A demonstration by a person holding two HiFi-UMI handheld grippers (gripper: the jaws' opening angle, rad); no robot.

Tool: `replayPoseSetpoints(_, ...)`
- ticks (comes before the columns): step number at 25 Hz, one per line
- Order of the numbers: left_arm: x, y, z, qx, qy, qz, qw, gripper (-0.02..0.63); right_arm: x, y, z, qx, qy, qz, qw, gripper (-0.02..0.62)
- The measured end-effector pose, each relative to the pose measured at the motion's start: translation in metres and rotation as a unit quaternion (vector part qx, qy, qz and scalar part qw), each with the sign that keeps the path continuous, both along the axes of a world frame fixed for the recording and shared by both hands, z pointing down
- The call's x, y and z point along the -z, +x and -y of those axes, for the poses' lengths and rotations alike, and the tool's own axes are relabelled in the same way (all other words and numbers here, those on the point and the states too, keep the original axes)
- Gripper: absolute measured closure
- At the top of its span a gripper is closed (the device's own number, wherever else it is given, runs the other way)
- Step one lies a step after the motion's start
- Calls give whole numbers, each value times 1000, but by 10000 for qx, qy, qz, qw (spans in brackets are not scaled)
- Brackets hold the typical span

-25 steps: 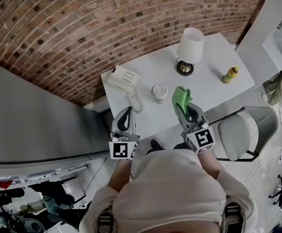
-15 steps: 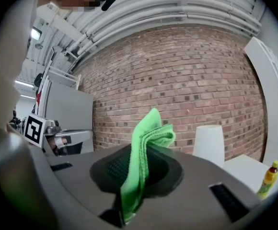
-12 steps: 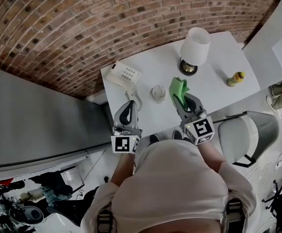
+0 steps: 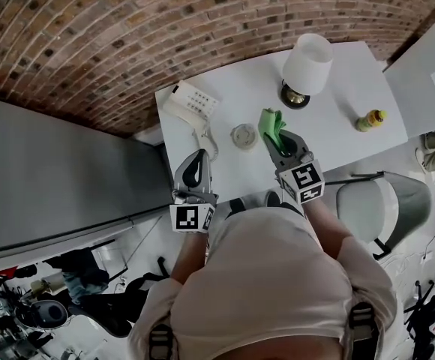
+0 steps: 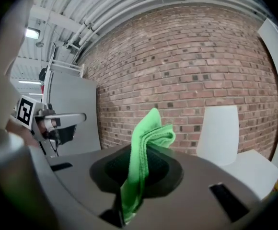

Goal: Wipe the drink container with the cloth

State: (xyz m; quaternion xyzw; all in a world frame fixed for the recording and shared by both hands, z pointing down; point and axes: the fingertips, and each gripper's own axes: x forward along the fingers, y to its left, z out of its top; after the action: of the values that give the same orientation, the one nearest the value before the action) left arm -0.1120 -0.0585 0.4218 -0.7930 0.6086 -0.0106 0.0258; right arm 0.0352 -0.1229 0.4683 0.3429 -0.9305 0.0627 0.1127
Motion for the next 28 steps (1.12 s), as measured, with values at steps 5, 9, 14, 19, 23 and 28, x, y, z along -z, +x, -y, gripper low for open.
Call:
replayPoseSetpoints(5, -9, -4, -2, 141, -142, 29, 9998, 595, -48, -10, 15, 188, -325, -536, 9979, 554)
replayPoseSetpoints(9, -12, -7, -1, 193, -190, 22, 9996, 595, -77, -14, 27, 119, -497, -617, 9968, 554)
replayPoseSetpoints(14, -15, -11, 3, 214, -234, 13, 9995, 595, -105, -17, 29, 148, -711, -880, 9935, 554)
replayPoseSetpoints(19, -26, -3, 8, -16, -343, 24, 9994, 595, -120, -26, 16, 427, -736, -1157, 9896, 554)
replayPoseSetpoints(23, -54, 11, 30, -579, -593, 247, 9963, 595, -121, -27, 19, 440, -744, -1154, 9896, 554)
replayPoseSetpoints(28, -99, 31, 61, -1256, -966, 744, 9846, 595, -122, -26, 19, 411, -745, -1180, 9894, 554)
